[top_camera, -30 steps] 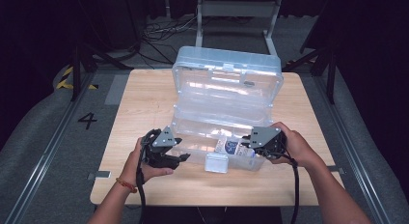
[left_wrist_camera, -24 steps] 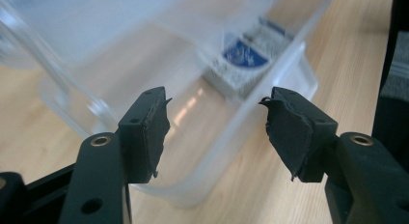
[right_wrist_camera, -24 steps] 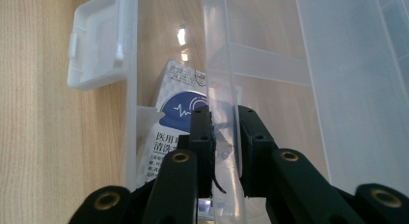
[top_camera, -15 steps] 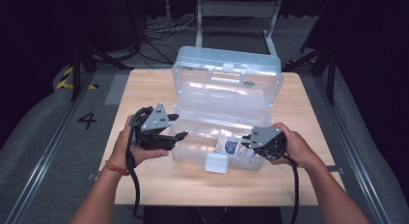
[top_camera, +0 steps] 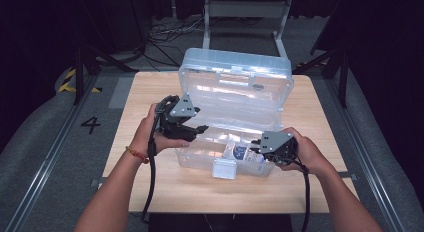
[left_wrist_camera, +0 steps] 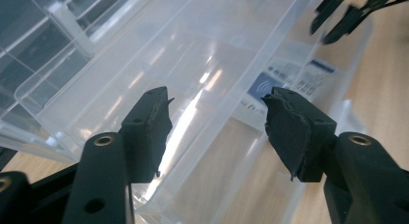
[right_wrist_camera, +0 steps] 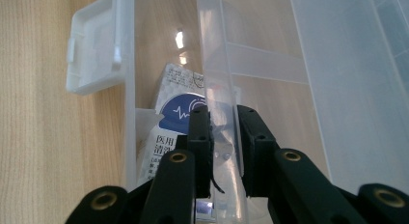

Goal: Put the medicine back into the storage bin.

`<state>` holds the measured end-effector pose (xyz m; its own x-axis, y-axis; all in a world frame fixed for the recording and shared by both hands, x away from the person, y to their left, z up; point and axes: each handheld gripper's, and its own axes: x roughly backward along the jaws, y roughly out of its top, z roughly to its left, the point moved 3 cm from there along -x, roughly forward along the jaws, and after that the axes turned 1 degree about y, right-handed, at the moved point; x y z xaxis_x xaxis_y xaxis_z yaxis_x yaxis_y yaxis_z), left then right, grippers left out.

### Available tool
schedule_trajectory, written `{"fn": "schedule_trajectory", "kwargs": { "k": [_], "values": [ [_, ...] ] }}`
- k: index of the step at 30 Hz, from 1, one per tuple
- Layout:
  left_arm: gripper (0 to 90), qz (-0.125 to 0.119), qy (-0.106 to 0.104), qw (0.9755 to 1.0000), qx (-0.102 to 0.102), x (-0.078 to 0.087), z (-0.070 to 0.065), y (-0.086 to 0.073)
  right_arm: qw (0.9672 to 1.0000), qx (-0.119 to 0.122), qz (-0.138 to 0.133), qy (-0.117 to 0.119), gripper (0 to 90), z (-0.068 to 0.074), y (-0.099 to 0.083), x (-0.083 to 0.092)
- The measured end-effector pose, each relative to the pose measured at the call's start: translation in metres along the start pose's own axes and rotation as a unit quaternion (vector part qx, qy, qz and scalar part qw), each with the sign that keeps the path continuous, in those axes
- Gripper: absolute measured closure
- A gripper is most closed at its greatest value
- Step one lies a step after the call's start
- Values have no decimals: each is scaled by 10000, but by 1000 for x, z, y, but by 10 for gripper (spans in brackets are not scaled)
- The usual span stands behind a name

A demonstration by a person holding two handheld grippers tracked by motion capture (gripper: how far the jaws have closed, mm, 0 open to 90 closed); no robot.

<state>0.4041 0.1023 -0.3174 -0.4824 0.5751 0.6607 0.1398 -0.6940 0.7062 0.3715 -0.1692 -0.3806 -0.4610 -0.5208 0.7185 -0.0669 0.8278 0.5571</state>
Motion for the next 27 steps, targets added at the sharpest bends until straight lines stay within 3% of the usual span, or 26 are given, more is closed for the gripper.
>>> {"fn": "schedule_trajectory", "kwargs": {
  "k": [3, 6, 10, 13, 22, 23, 27],
  "values": [
    [423, 65, -104, 9999, 99, -10, 3, -1, 10000, -27, -23, -31, 764, 0, -1, 0],
    [502, 305, -113, 9995, 2, -23, 4, -4, 10000, -39, -39, -56, 754, 1, -2, 1],
    [521, 225, -218, 9995, -109, -28, 1, 1, 9999, -99, -118, -25, 741, 1, -4, 2],
    [590, 129, -359, 9990, -222, -30, -3, 4, 9998, -143, -151, -23, 740, 0, -5, 2],
    [717, 392, -605, 9964, -436, -27, -9, 8, 9998, -151, -137, -40, 704, 3, -6, 3],
    [746, 309, -658, 9963, -456, -25, -9, 9, 9997, -175, -137, -49, 707, 3, -7, 4],
    [807, 290, -652, 9960, -534, -22, -13, 11, 9997, -114, -132, -176, 722, 6, -8, 6]
  ]
}}
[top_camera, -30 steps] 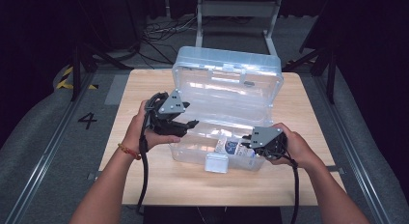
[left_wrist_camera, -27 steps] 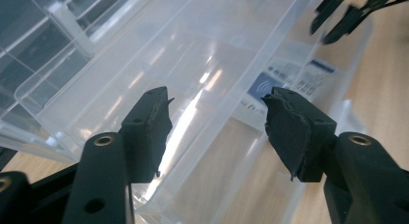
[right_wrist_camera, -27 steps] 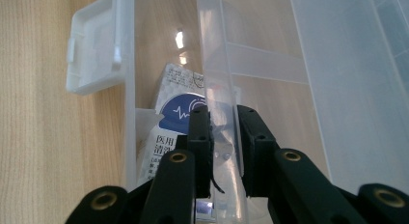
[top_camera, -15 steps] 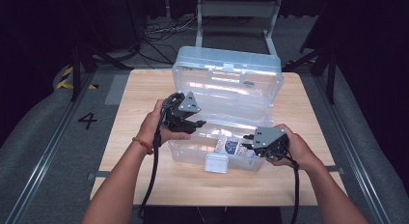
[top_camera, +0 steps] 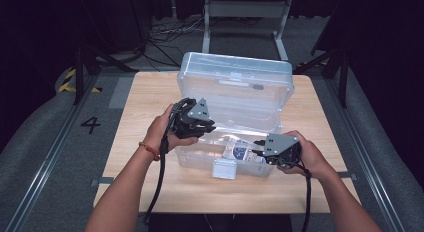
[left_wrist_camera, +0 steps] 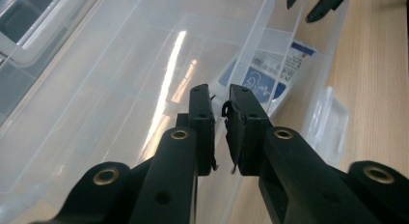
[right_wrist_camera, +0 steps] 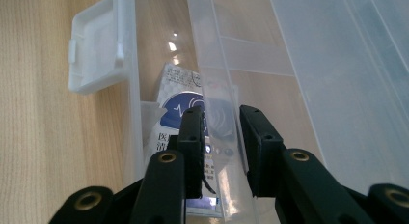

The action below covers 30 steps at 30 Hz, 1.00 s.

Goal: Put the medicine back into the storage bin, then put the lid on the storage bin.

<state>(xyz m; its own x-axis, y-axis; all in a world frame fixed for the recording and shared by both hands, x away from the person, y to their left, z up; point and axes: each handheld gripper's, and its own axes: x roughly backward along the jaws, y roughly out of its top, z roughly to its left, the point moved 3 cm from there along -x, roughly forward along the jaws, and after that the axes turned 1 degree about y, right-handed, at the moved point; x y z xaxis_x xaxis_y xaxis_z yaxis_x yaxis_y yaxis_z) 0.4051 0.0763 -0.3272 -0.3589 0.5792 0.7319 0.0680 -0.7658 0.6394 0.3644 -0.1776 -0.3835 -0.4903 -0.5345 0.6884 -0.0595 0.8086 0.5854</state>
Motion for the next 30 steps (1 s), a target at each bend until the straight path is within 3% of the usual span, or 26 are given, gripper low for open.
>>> {"fn": "schedule_trajectory", "kwargs": {
  "k": [8, 15, 23, 27, 30],
  "values": [
    [821, -20, -72, 10000, 61, -1, -4, -4, 9999, -149, -66, 46, 738, -1, -5, 2],
    [827, -29, -70, 10000, -40, -2, -6, -6, 9997, -224, -37, -35, 749, -2, -12, 12],
    [830, -50, -110, 9999, -32, -3, -10, -10, 9956, -656, -659, -117, 686, 1, -25, 50],
    [830, -93, -119, 9999, -69, -4, -12, -12, 9874, -1032, -1012, -639, 631, -11, -29, 84],
    [830, -111, -149, 9998, -59, -5, -12, -13, 9737, -1549, -1147, -1216, 603, -29, -34, 100]
  ]
}}
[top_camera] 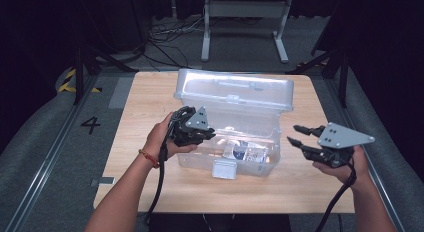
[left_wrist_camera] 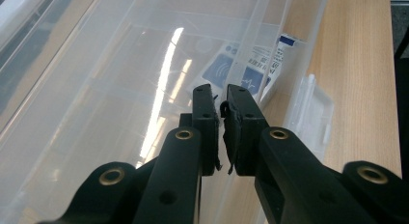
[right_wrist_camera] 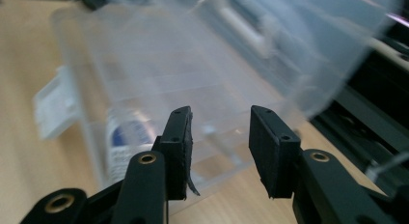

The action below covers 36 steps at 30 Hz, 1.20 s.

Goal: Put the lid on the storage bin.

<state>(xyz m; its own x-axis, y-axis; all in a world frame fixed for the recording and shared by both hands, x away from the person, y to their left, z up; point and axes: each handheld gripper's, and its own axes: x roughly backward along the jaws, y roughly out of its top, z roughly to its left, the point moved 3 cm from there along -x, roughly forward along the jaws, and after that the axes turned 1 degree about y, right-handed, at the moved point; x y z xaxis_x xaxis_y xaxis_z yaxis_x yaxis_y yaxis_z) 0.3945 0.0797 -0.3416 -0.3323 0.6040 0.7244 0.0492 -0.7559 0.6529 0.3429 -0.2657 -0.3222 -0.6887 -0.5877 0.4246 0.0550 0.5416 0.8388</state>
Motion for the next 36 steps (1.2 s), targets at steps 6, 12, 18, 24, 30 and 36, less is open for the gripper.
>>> {"fn": "schedule_trajectory", "kwargs": {
  "k": [6, 12, 18, 24, 30, 36],
  "values": [
    [831, -8, -25, 10000, 45, -1, -3, -2, 9965, -624, -180, -521, 514, -21, 2, -4],
    [846, 320, 227, 9992, -78, -11, -10, -5, 9980, -505, -54, -366, 509, -16, 3, -17],
    [888, -118, 154, 9995, 231, -7, -6, -8, 9987, -485, 58, -133, 526, -5, -1, -25],
    [886, -160, 226, 9993, 265, -8, -7, -13, 9990, -433, 84, -50, 512, 0, -3, -27],
    [886, -126, 272, 9993, 239, -8, -8, -11, 9984, -431, 301, 208, 443, 11, -18, -27],
    [884, -174, 278, 9991, 256, -9, -9, -12, 9967, -577, 550, -145, 437, 5, -29, -44]
  ]
}}
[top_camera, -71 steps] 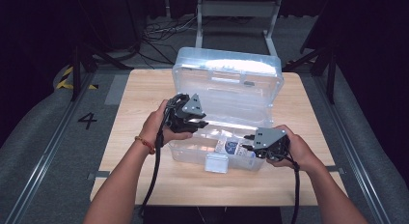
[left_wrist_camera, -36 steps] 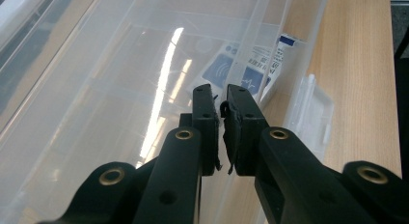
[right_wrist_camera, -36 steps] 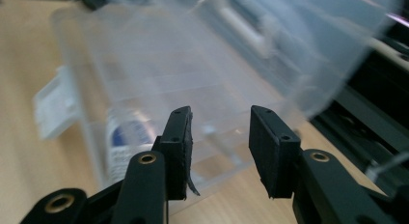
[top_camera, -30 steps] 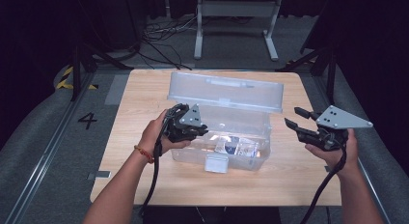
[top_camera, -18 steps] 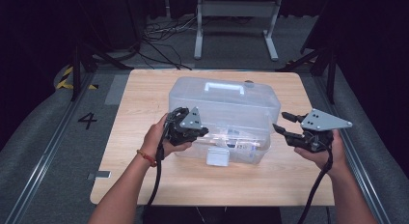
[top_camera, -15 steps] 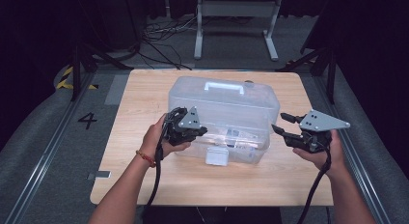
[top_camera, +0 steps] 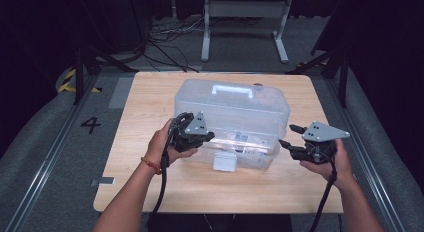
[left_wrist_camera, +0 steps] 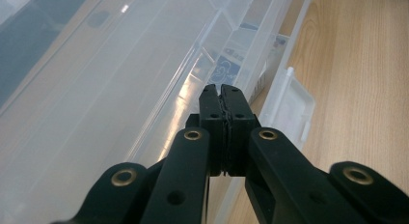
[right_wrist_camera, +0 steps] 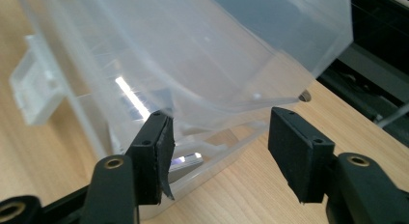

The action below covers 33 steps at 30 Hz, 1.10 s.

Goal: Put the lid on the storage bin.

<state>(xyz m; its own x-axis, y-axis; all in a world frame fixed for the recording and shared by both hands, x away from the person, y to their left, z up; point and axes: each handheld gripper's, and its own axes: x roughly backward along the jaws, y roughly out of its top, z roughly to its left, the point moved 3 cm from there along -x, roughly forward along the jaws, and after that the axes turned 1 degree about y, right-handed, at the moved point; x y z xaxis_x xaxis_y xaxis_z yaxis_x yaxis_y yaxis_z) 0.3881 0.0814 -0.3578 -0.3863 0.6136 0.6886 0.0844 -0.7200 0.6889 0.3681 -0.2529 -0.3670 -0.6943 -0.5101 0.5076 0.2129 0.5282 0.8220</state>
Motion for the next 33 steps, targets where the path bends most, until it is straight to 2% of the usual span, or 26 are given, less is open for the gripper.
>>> {"fn": "schedule_trajectory", "kwargs": {
  "k": [3, 4, 7, 13, 15, 17, 18, 19, 20, 21, 22, 24, 30, 33],
  "values": [
    [896, -86, 34, 10000, 9, 2, 0, 0, 9998, -171, -86, 105, 439, -3, -2, -3],
    [895, -138, -62, 9999, 65, 5, -2, -1, 9998, -176, -74, 106, 437, -3, -2, -3],
    [887, -81, -94, 9999, 11, 10, -6, -5, 9997, -121, -77, 176, 434, -1, -3, -2],
    [851, -153, -83, 9998, 118, 21, -17, -16, 9994, -76, -69, 336, 434, 6, -3, 2],
    [826, -173, -15, 9997, 170, 30, -24, -26, 9993, -70, -22, 359, 433, 7, -5, 2],
    [820, -177, -24, 9997, 161, 32, -26, -30, 9993, -66, 13, 364, 429, 8, -6, 2],
    [811, -200, 64, 9995, 216, 37, -29, -38, 9993, -57, 36, 373, 429, 8, -6, 2],
    [804, -200, 64, 9995, 216, 37, -29, -38, 9993, -57, 36, 373, 429, 8, -6, 2],
    [802, -209, 22, 9993, 317, 42, -33, -47, 9992, -30, 78, 393, 428, 9, -7, 2],
    [793, -154, 91, 9991, 375, 43, -35, -54, 9992, -35, 86, 393, 428, 9, -7, 2],
    [783, -154, 91, 9991, 375, 43, -35, -54, 9992, -35, 86, 393, 428, 9, -7, 2],
    [781, -95, 104, 9989, 450, 45, -38, -65, 9990, -50, 120, 434, 429, 10, -9, 3],
    [710, 77, 255, 9964, 807, 47, -41, -102, 9980, 42, 371, 518, 446, 17, -18, 2],
    [646, 171, 384, 9945, 962, 47, -41, -115, 9984, -127, 220, 496, 460, 15, -20, 5]
  ]
}}
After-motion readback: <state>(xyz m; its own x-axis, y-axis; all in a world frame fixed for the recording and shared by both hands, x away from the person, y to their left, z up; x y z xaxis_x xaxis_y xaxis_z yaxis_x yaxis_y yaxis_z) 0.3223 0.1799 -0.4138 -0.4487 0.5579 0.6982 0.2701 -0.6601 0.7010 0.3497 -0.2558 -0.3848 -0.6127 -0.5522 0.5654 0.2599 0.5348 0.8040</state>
